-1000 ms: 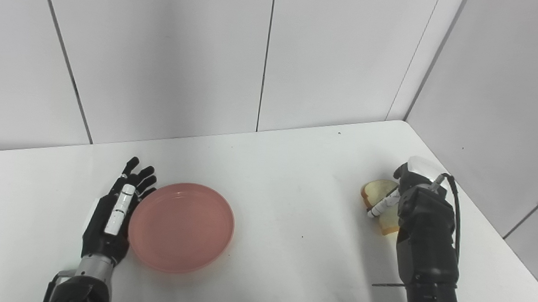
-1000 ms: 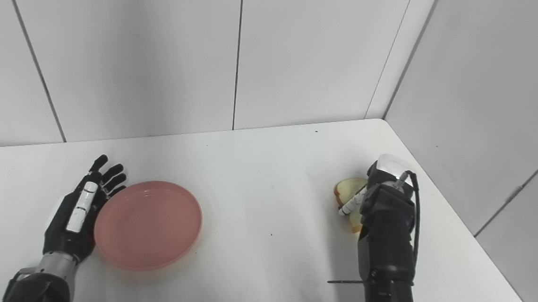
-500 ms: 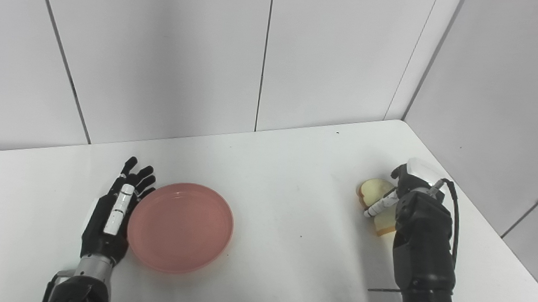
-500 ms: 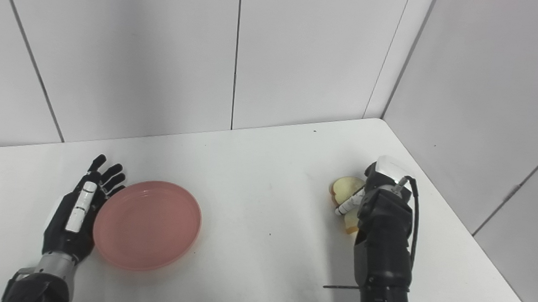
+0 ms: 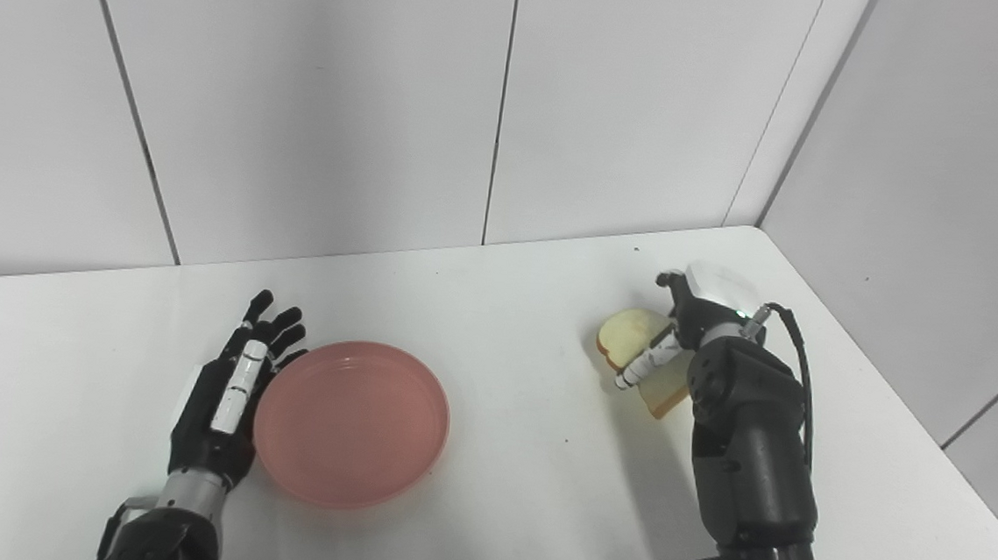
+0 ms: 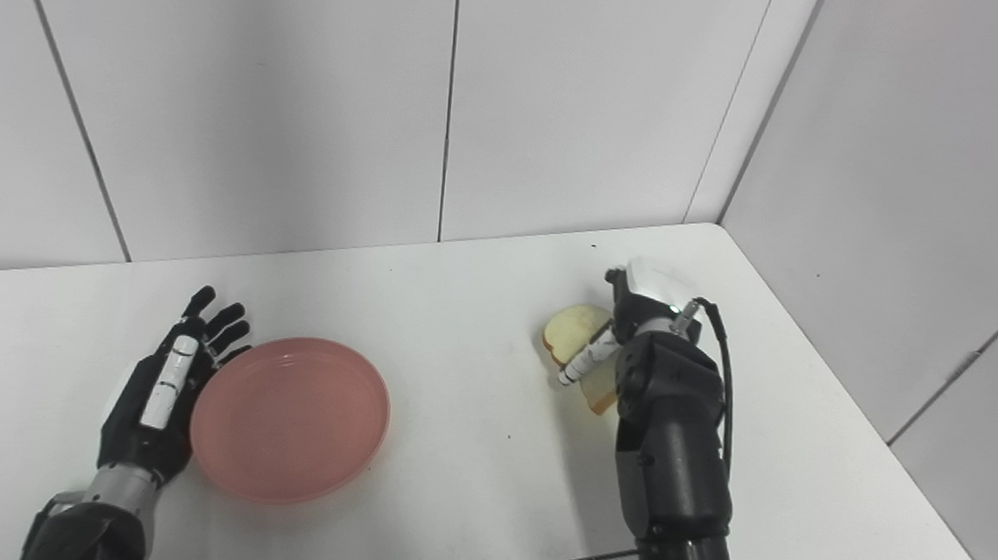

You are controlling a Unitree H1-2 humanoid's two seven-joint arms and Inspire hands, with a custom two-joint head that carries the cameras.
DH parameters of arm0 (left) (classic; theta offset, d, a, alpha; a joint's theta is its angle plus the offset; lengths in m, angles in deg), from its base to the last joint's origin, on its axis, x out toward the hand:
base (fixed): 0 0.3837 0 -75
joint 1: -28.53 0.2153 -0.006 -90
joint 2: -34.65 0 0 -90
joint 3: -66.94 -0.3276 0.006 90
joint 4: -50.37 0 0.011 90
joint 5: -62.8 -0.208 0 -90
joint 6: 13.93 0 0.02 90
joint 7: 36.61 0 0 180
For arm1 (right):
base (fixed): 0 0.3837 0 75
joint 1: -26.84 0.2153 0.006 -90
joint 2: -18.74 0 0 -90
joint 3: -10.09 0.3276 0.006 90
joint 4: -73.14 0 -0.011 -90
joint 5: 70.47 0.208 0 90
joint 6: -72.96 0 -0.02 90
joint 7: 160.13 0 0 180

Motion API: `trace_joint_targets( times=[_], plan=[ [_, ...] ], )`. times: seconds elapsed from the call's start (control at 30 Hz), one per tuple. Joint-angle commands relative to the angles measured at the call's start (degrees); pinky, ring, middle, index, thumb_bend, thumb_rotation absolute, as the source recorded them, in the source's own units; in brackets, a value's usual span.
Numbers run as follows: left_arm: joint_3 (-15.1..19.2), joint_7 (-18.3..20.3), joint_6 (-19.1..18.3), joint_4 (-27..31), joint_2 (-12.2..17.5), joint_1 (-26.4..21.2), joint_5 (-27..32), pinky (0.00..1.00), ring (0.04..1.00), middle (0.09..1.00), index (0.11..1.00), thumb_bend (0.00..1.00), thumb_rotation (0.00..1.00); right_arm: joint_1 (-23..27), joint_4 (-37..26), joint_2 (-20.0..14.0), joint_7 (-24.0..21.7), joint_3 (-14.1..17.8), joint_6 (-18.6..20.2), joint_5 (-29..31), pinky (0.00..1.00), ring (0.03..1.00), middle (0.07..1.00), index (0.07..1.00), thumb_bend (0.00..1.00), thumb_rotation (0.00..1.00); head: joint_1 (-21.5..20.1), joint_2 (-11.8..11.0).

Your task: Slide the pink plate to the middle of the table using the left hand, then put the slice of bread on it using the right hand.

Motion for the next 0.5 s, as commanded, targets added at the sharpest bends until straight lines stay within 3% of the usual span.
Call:
trace_joint_targets(
  times=[0.0, 0.13, 0.3, 0.47],
  plan=[
    [-0.57, -1.13, -3.21, -2.94, -0.79, 2.15, -1.31, 0.82, 0.888, 0.88, 0.941, 0.69, 0.74, 3.35, -3.7, -1.27, -0.7, -1.6, -0.48, 0.51, 0.15, 0.235, 0.47, 0.746, 0.57, 0.0, 0.95, 0.05],
    [-0.55, -1.95, -2.76, -3.71, -1.49, 1.86, -1.67, 0.82, 0.881, 0.874, 0.941, 0.68, 0.74, 5.4, -6.79, 0.44, -3.18, -4.76, -0.39, -0.29, 0.15, 0.24, 0.471, 0.676, 0.57, 0.0, 3.55, 0.17],
    [-0.6, -2.9, -1.77, -5.36, -2.5, 1.1, -1.91, 0.81, 0.87, 0.86, 0.931, 0.69, 0.71, 8.14, -8.98, 3.03, -5.59, -8.7, -0.47, -0.51, 0.14, 0.23, 0.469, 0.692, 0.57, 0.0, 6.47, 0.56],
    [-0.93, -4.54, 0.4, -7.77, -4.09, -0.01, -3.39, 0.79, 0.852, 0.847, 0.921, 0.71, 0.72, 10.42, -7.8, 5.81, -6.63, -12.17, -0.52, -0.11, 0.14, 0.221, 0.469, 0.695, 0.57, 0.0, 13.06, 1.44]
  ],
)
